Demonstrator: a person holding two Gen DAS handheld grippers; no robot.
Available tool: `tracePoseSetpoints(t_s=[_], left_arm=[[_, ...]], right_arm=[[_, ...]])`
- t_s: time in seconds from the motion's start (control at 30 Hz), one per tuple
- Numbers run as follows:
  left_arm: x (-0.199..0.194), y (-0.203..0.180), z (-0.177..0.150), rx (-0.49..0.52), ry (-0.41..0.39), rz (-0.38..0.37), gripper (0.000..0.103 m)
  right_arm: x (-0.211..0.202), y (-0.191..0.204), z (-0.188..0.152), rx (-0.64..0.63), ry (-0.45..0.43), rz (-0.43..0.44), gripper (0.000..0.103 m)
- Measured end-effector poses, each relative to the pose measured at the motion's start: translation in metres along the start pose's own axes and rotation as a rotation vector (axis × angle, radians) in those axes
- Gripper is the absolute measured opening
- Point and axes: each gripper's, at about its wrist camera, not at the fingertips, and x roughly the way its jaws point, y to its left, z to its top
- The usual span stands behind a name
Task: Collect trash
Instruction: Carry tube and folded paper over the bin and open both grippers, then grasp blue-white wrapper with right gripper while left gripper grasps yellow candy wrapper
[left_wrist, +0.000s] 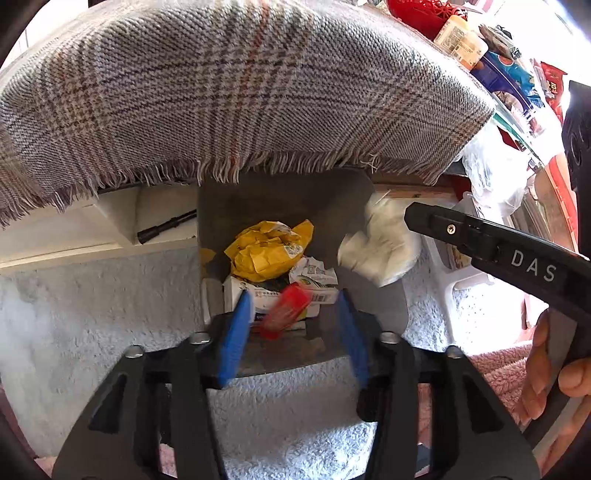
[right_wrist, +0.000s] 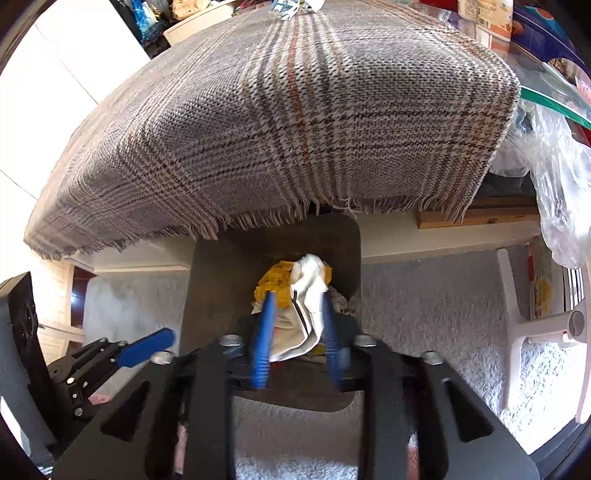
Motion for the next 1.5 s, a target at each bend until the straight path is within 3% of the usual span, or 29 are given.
tracePoseSetpoints(t_s=[0.03, 0.13, 0.23, 0.33, 0.43, 0.63, 0.77, 0.87, 1.03, 1.23, 1.5], left_arm=[[-0.001, 0.0, 0.0, 0.004, -0.002, 0.005, 0.055], [-0.006, 0.001, -0.002, 0.012, -0.01, 0.021, 0.066], [-0.011, 0.006, -0.004, -0.004, -0.013, 0.02, 0.076], [-0.02, 0.009, -0.002, -0.008, -0.018, 0.006, 0.085], [-0.03, 0.009, 0.001, 0.009, -0.014, -0.013, 0.087], [-0.069, 0.007, 0.027, 0.026, -0.078, -0.019, 0.089], [-0.093, 0.003, 0.064, 0.055, -0.134, -0.002, 0.09], [-0.101, 0.003, 0.097, 0.059, -0.164, 0.029, 0.09], [-0.097, 0.011, 0.152, 0.041, -0.187, 0.068, 0.09], [-0.078, 0.019, 0.214, 0.021, -0.192, 0.081, 0.087], [-0.062, 0.031, 0.283, 0.014, -0.21, 0.121, 0.085]], right_arm=[[-0.002, -0.001, 0.0, 0.004, -0.012, -0.002, 0.06], [-0.008, -0.006, 0.001, 0.026, -0.038, -0.009, 0.08], [-0.012, -0.012, 0.002, 0.041, -0.052, -0.026, 0.095], [-0.019, -0.017, 0.002, 0.048, -0.06, -0.01, 0.1], [-0.026, -0.023, 0.003, 0.059, -0.07, 0.016, 0.1], [-0.069, -0.032, 0.022, 0.103, -0.142, 0.104, 0.1], [-0.099, -0.029, 0.062, 0.087, -0.202, 0.106, 0.1], [-0.107, -0.024, 0.096, 0.059, -0.236, 0.055, 0.1], [-0.099, -0.024, 0.15, 0.051, -0.251, 0.015, 0.1], [-0.072, -0.024, 0.204, 0.059, -0.246, 0.039, 0.1], [-0.036, -0.016, 0.246, 0.026, -0.259, 0.049, 0.099]])
